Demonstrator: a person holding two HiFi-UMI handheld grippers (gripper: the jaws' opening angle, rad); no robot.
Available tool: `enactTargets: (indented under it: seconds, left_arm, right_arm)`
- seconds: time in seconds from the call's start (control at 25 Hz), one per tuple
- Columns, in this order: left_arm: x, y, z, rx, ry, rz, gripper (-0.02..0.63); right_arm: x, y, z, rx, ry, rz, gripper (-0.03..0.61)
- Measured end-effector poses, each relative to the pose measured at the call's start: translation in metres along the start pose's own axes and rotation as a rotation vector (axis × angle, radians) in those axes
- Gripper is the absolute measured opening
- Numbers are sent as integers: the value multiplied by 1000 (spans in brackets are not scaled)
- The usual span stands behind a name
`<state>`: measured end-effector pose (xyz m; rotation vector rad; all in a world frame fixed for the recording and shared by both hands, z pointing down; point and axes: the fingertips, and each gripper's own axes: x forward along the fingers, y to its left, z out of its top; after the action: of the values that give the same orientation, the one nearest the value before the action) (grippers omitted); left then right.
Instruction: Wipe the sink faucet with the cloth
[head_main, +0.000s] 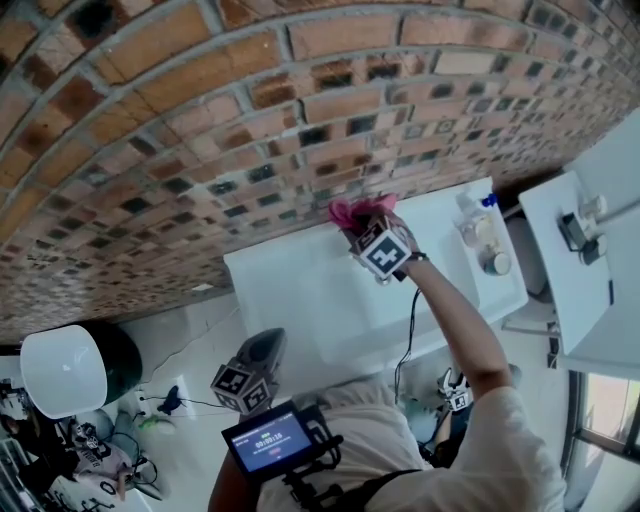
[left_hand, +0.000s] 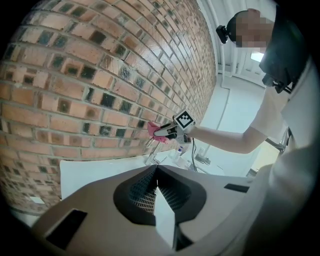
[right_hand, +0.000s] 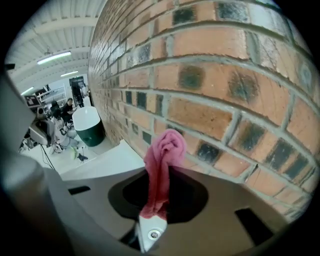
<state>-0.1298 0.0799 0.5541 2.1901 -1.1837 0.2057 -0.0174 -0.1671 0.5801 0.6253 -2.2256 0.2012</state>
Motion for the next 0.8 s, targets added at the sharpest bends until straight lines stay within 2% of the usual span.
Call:
enactTargets:
  seconds: [0.24, 0.44, 0.64, 0.8]
  left_arm:
    - [-7, 0, 1, -2, -11, 7, -14]
    - [-8, 2, 3, -1, -22, 17, -15]
    - [-13, 9, 2, -11, -37, 22, -15]
    - [-15, 10, 1, -19, -34, 32, -15]
  right_arm:
    - [19, 12, -1, -79, 37, -139, 68]
    - [27, 10, -10, -107, 71, -177, 69]
    - [30, 10, -3, -119, 23, -260, 69]
    - [33, 14, -4, -158, 34, -293, 69]
